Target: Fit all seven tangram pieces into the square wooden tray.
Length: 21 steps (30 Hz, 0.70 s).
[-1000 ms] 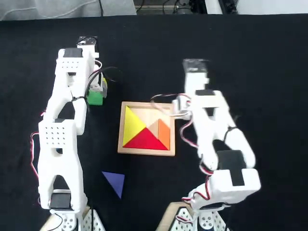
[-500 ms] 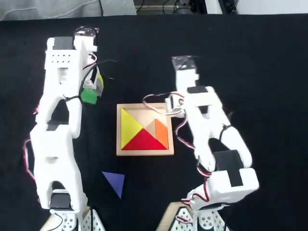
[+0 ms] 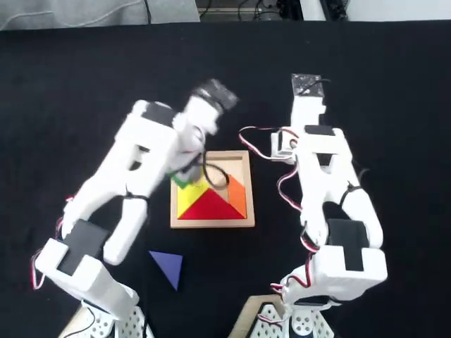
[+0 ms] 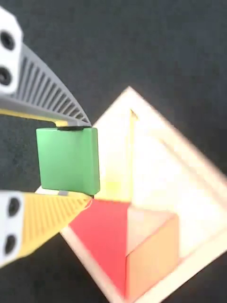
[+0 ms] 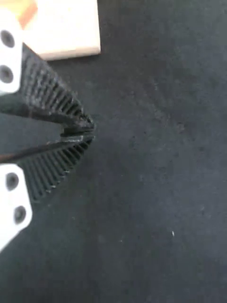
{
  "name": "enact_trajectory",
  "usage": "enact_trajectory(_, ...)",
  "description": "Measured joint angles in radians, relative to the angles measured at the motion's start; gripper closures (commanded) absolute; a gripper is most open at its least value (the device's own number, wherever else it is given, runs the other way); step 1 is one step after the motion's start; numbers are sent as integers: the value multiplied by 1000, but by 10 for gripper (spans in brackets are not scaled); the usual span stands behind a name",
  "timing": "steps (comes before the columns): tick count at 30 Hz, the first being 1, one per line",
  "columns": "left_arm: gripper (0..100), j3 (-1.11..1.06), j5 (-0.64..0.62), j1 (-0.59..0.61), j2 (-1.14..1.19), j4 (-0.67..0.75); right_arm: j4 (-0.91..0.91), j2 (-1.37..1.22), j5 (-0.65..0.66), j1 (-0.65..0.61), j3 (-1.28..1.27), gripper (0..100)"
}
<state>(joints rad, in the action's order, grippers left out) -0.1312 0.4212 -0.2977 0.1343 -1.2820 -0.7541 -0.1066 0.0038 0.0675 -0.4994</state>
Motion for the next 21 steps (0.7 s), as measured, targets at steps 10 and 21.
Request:
enact_trajectory(10, 927, -61, 41, -109, 0, 178, 43, -21, 20, 8, 0, 987)
enact_trajectory(21, 812, -75, 20, -107, 71, 278, 57, -21, 20, 11, 0, 987)
